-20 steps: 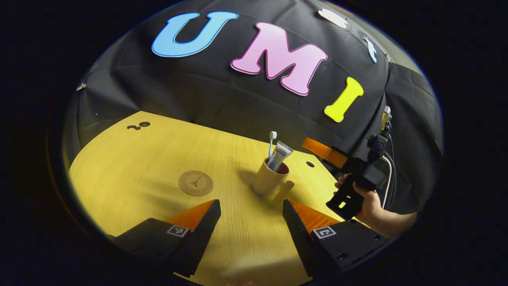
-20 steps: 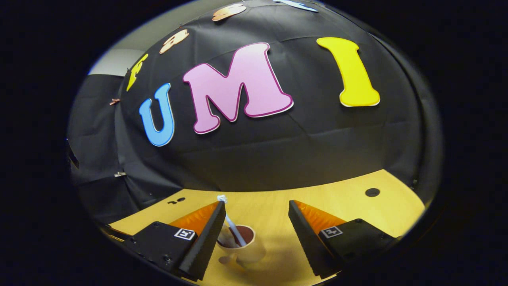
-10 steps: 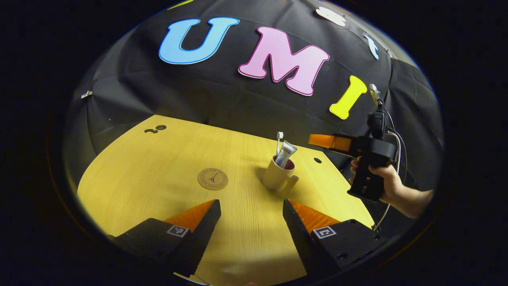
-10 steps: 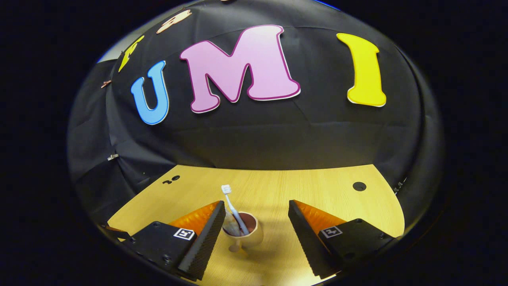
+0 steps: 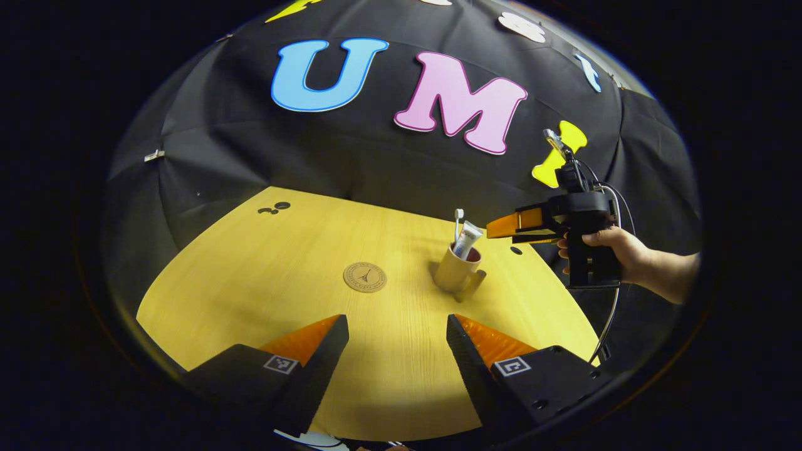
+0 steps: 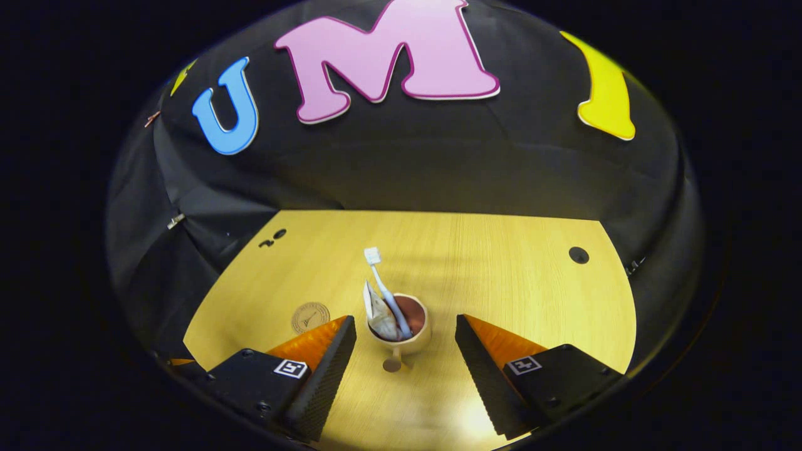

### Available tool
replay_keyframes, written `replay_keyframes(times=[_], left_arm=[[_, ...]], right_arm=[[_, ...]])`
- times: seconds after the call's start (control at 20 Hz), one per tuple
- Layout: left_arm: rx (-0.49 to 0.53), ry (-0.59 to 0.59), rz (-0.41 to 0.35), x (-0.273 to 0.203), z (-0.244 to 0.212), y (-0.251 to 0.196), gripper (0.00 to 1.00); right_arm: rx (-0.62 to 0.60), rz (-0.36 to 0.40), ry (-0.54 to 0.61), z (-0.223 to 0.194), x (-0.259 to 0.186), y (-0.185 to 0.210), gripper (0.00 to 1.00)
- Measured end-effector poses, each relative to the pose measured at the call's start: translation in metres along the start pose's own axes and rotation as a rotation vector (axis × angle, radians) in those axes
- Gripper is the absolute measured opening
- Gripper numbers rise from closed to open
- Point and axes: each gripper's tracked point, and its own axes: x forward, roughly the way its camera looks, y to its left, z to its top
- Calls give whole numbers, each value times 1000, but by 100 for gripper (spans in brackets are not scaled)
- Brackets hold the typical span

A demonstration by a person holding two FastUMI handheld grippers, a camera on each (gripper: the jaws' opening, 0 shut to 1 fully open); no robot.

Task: Put the toothbrush and toothpaste on the desktop into the cup, then pick up the cup and place it on the coaster on the desktop.

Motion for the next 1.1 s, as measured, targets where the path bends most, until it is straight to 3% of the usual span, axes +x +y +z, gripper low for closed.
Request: replay_keyframes(times=[0.4, 0.65, 0.8, 0.95, 1.1], left_arm=[[-70, 43, 47, -22, -25, 30, 98], [-64, 85, 66, -24, -43, 46, 98], [-69, 96, 66, -23, -42, 50, 98], [-77, 112, 68, -20, -42, 53, 98], [-75, 128, 65, -16, -45, 55, 98]], right_arm=[[153, -63, 281, -47, 30, 0, 98], [126, -81, 415, -79, 49, 7, 96], [68, -120, 457, -93, 62, 0, 96], [87, -140, 493, -101, 72, -1, 95], [87, -151, 502, -103, 80, 1, 86]])
